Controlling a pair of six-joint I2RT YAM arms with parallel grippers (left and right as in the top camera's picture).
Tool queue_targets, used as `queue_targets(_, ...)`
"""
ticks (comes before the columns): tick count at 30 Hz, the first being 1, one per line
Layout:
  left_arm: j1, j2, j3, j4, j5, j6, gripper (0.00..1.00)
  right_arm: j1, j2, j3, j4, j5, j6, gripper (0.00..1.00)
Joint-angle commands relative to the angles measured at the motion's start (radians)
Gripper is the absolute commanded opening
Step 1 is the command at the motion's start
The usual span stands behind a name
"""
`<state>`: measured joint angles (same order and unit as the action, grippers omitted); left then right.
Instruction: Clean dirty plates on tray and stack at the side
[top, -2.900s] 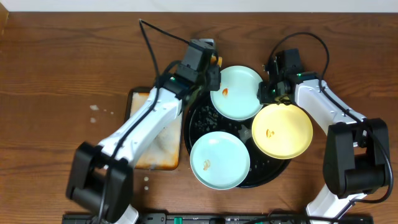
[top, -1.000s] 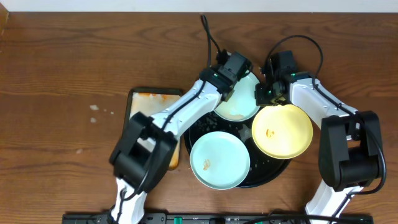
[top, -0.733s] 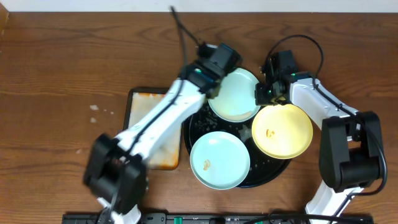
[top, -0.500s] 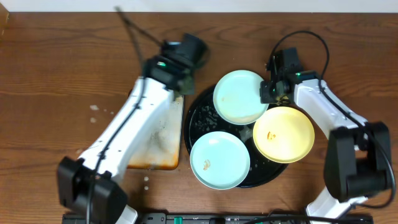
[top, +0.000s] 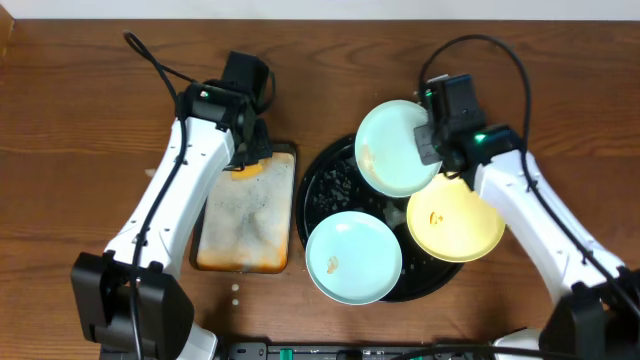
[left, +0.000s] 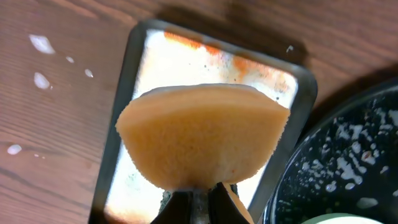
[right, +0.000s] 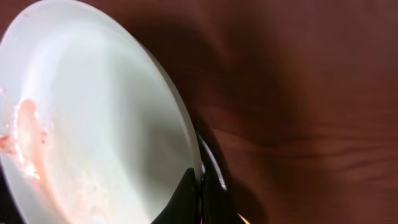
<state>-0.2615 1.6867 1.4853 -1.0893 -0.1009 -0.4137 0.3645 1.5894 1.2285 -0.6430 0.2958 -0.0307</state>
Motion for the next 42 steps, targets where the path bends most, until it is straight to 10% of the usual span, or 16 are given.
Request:
queue_targets(1, 0.006, -0.006, -0.030, 0.007, 0.016, 0.020, 0.08, 0.090, -0.047, 0.001, -0.004, 0.270, -0.082, 0.01)
queue_targets(11, 0.010, -0.006, -0.076, 0.029, 0.015, 0.020, 0.08, 0.345, -0.051, 0.001, -0.001, 0.748, -0.173, 0.01)
queue_targets(22, 0.026, -0.006, -0.076, 0.030, 0.016, 0.020, 0.08, 0.431, -0.050, 0.001, -0.002, 0.818, -0.127, 0.01)
queue_targets(42, -0.113, -0.002, -0.077, 0.304, 0.439, 0.170, 0.08, 0.060, -0.027, -0.001, -0.143, 0.028, 0.375, 0.01)
